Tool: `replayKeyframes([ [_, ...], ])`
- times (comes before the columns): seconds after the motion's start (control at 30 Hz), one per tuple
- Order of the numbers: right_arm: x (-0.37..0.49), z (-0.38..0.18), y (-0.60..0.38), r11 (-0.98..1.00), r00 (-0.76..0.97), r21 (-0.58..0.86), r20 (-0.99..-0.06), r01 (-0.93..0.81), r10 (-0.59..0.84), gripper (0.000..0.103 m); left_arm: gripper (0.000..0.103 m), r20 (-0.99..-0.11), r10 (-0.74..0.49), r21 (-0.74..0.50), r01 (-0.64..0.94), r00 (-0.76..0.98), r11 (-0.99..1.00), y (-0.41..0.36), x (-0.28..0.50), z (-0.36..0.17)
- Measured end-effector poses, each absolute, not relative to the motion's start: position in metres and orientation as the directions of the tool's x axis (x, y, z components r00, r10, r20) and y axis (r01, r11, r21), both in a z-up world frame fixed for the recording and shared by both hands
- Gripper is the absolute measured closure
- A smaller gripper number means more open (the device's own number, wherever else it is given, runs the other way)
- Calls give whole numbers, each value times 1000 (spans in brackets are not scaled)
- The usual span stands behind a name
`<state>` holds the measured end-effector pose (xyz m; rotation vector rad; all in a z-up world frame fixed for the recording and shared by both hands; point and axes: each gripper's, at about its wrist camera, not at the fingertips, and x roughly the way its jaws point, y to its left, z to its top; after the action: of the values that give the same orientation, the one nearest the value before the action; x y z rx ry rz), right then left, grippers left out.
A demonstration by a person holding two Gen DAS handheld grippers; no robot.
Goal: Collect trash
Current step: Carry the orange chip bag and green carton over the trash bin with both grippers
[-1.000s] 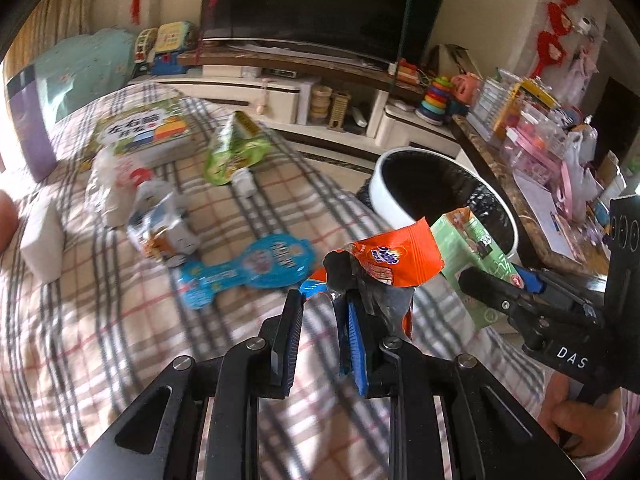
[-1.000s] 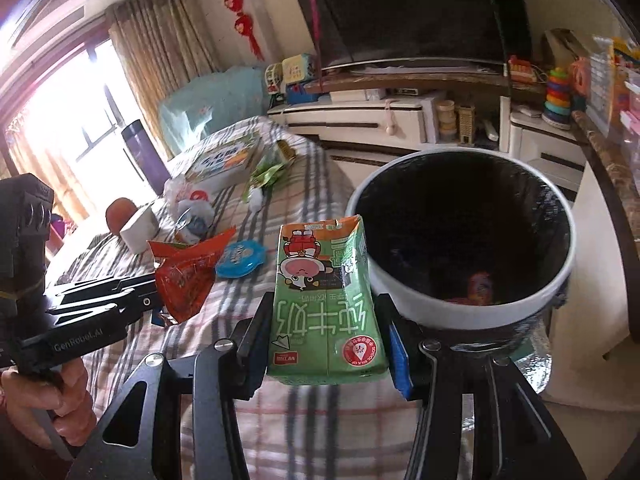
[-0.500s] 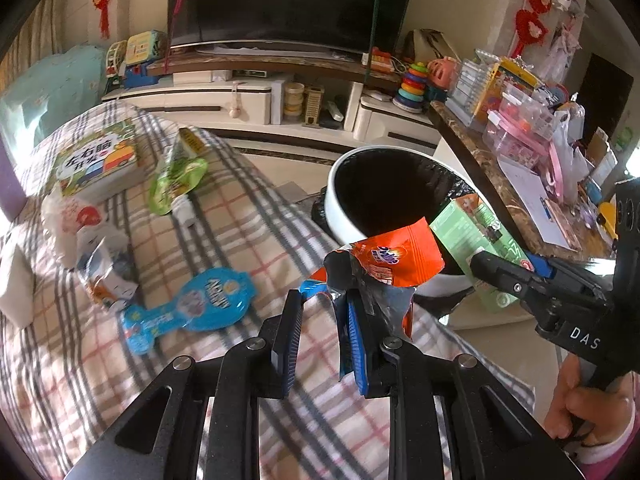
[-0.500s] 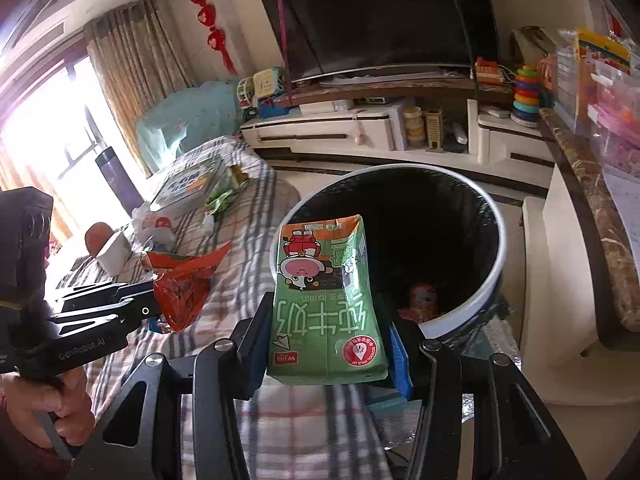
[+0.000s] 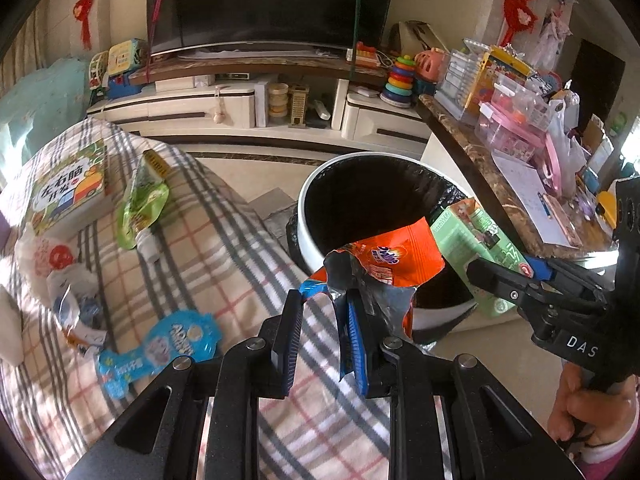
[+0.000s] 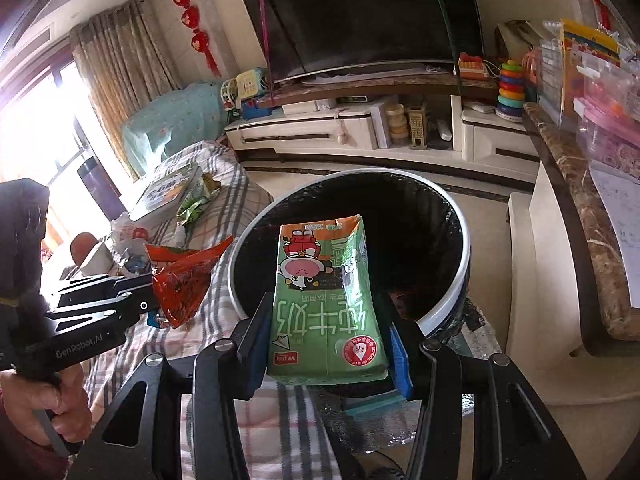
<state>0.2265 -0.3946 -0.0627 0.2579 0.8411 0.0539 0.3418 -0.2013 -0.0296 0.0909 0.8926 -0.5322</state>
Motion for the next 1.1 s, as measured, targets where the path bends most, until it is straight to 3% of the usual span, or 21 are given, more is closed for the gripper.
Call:
replayKeyframes([
  [0.93, 257, -62, -421, 980, 628, 189, -771, 58, 112, 53, 80, -796, -375, -95, 515, 474, 852, -250, 394, -35],
  [1.1, 261, -64, -425, 981, 620, 183, -777, 58, 108, 53, 76, -795, -374, -90, 516, 478, 852, -256, 396, -34],
])
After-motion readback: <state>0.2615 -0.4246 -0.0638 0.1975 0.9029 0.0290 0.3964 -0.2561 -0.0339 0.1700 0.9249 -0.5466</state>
